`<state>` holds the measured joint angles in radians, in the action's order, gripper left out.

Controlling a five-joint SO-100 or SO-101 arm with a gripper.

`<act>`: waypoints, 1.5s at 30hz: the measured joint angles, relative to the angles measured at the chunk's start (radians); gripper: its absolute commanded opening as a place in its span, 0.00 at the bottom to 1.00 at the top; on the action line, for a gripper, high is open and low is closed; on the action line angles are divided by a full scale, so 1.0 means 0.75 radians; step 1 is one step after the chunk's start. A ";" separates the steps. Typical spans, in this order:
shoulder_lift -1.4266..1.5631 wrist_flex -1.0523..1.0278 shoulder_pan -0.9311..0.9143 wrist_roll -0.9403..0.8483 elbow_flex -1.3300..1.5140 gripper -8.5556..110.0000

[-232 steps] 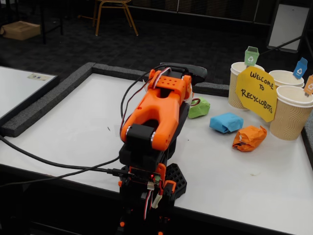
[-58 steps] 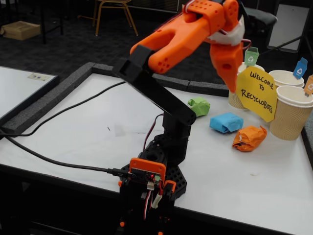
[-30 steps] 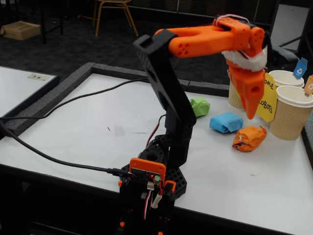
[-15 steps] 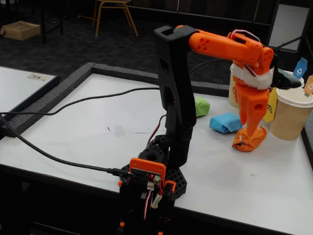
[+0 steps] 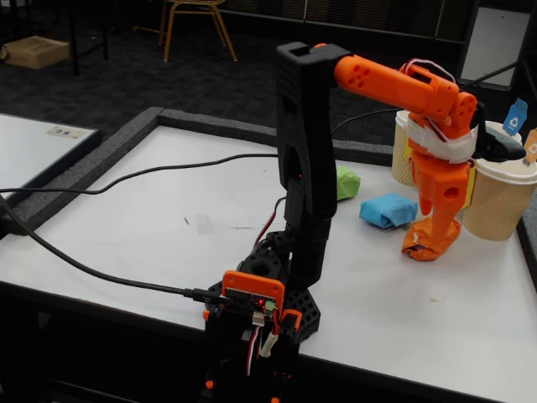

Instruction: Sort rubbish by color.

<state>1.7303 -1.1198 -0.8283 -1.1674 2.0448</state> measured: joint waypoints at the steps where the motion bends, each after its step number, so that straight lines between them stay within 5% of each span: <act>1: -0.008 0.006 0.000 0.000 0.000 0.26; 9: -0.065 0.059 0.000 0.000 0.000 0.25; 16: -0.131 0.162 0.000 0.000 0.000 0.08; 22: -0.133 0.168 0.000 -0.002 -0.018 0.07; 32: -0.088 -0.155 0.000 -0.002 -0.170 0.07; 45: 0.599 -0.517 0.000 -0.002 -0.172 0.07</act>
<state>2.1798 -1.5079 -0.8283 -1.1689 1.9159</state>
